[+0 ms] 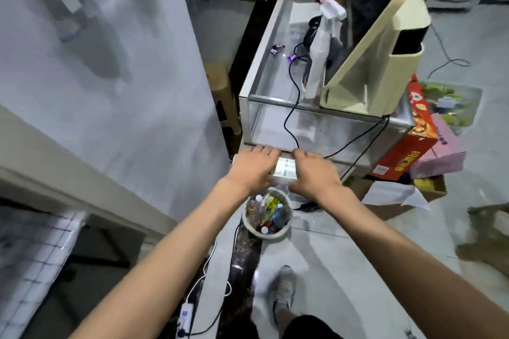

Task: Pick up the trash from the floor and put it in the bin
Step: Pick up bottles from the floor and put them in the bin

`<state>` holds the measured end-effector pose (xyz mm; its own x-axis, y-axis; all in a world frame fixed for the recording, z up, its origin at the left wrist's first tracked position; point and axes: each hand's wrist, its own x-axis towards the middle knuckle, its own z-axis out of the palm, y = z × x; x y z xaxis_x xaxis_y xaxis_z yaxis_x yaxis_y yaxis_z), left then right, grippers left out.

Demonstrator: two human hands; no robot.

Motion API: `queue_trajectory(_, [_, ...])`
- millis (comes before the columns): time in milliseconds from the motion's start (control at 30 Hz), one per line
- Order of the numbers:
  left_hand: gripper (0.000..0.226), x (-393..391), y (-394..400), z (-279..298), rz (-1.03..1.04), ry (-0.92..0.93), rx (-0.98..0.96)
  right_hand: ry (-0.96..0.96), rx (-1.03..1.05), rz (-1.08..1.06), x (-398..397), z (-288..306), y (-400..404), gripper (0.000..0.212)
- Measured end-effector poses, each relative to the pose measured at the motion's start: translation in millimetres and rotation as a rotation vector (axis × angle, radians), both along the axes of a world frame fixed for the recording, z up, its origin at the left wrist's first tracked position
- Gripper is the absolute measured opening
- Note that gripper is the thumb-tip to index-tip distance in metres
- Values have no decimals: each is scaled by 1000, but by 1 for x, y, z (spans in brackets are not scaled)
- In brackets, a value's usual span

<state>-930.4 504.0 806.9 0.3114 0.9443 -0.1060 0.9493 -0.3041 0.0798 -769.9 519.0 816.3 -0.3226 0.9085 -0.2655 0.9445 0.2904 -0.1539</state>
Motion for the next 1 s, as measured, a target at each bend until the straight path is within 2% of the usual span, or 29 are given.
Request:
queue_trajectory(133, [49, -3, 28, -65, 6, 14, -56, 1, -98, -45, -10, -79, 28, 66])
queue_trajectory(267, [62, -8, 58, -157, 14, 40, -157, 33, -162, -110, -25, -185, 52, 69])
queue_trajectory(367, [62, -18, 82, -240, 5, -2, -185, 105, -238, -176, -36, -274, 69, 79])
queue_trajectory(533, [70, -25, 108, -356, -143, 136, -200, 208, -303, -284, -53, -403, 78, 89])
queue_trajectory(600, [74, -27, 114, -394, -196, 158, -179, 231, -321, -319, -59, -438, 76, 91])
queue_trajectory(667, [78, -27, 114, -433, -248, 168, -158, 176, -366, -380, -65, -469, 74, 95])
queue_trajectory(700, [80, -26, 112, -450, -276, 154, -188, 163, -400, -439, -67, -484, 75, 99])
queue_trajectory(767, [82, -19, 105, -469, -262, 86, -366, 203, -518, -522, -70, -500, 83, 100])
queue_trajectory(800, [86, -18, 101, -473, -201, 62, -444, 245, -591, -515, -70, -506, 87, 91])
queue_trajectory(867, [89, -19, 99, -468, -29, -3, -451, 261, -694, -433, -66, -508, 98, 59])
queue_trajectory(1000, [61, -32, 113, -437, 175, -86, -356, 292, -654, -343, -58, -455, 124, 14])
